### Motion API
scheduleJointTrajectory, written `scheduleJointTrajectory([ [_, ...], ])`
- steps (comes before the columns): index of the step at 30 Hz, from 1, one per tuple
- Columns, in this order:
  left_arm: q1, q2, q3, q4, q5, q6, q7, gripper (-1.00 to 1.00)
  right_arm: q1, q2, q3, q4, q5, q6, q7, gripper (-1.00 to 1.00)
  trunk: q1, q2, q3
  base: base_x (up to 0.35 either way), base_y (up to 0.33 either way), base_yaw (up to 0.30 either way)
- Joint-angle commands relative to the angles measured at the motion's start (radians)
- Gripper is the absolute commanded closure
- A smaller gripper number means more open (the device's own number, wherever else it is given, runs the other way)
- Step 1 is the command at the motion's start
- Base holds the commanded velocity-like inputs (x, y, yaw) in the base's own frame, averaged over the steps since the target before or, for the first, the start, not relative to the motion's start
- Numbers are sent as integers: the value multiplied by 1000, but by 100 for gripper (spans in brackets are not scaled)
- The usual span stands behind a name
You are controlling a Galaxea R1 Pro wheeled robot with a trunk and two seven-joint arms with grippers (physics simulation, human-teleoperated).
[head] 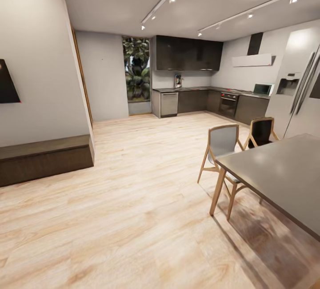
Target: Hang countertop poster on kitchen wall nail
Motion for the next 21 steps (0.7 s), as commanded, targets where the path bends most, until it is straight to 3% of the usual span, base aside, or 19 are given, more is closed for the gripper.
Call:
scheduleJointTrajectory([
  [1, 0, 0, 1, -1, 0, -2, 0, -100, -1, 0, 0, 1, 1, -3, 0, -100, 1, 0, -1, 322, 119, 0],
  [21, 0, 0, 1, -1, -1, -2, 0, -100, -1, 0, 1, 2, 2, -3, 0, -100, 1, 0, -1, 322, 119, 0],
])
